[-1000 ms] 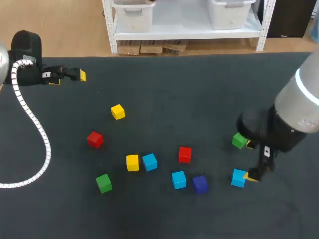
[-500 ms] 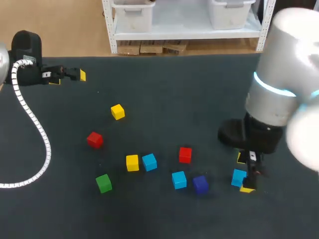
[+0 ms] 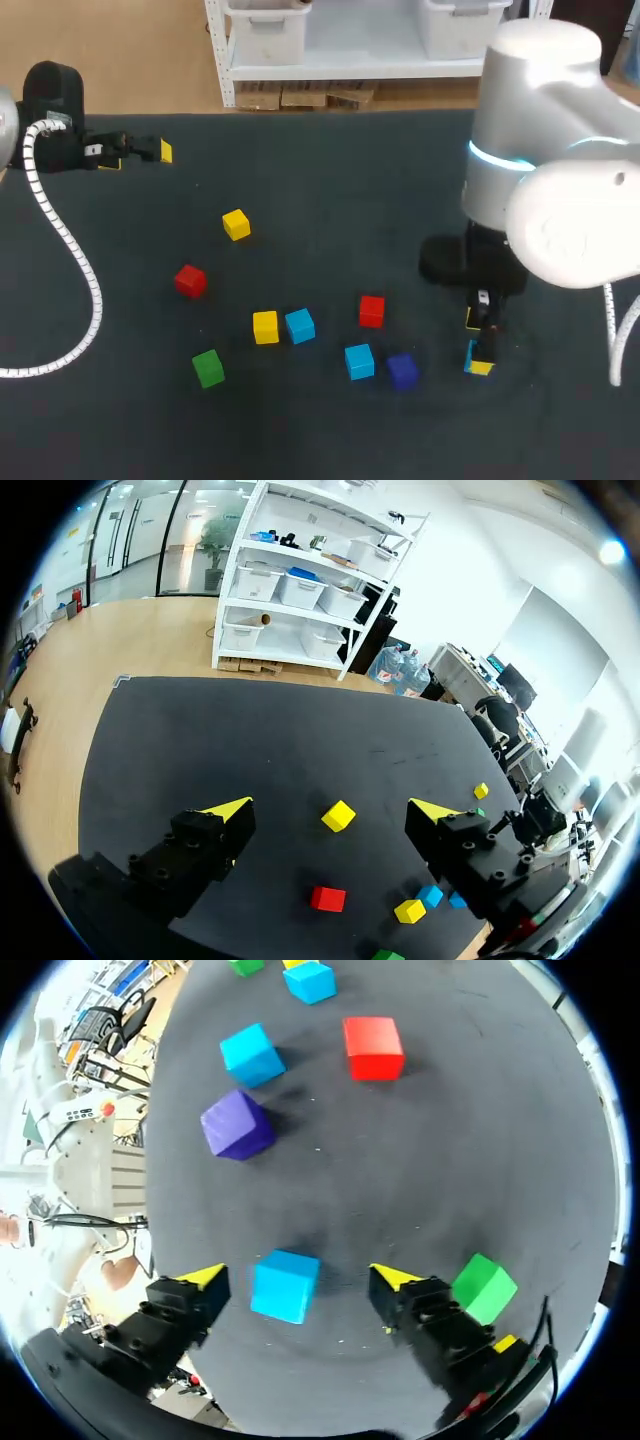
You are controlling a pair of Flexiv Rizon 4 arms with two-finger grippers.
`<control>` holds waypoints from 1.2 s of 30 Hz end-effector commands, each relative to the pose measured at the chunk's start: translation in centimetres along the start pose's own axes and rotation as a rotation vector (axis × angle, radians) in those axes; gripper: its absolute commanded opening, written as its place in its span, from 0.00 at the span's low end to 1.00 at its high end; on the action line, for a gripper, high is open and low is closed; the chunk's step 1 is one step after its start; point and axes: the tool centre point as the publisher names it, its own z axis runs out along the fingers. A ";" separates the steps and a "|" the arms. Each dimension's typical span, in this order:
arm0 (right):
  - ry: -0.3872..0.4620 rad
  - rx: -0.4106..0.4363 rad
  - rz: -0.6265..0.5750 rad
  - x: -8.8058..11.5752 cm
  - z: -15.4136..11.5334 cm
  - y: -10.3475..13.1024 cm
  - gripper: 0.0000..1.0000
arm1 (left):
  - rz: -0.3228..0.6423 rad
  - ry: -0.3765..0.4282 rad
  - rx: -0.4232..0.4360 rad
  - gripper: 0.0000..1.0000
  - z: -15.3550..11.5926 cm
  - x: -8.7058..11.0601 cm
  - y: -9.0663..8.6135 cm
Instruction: Place the blue cubes, place green cubes on the blue cubes, place the yellow cubes on the green cubes, then place the red cubes on the yellow cubes, and place purple cube on the red cubes.
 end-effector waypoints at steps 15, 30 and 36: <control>-0.011 0.263 -0.038 0.7 -0.1 1.3 0.00 | 0.002 -0.005 0.011 1.00 0.0 0.1 0.2; 0.034 0.126 -0.494 -4.4 -6.8 -4.3 0.00 | 0.002 -0.005 0.011 1.00 0.0 0.1 0.2; 0.025 0.072 -0.465 -6.6 -7.4 -7.9 0.00 | 0.002 -0.005 0.011 1.00 0.0 0.1 0.2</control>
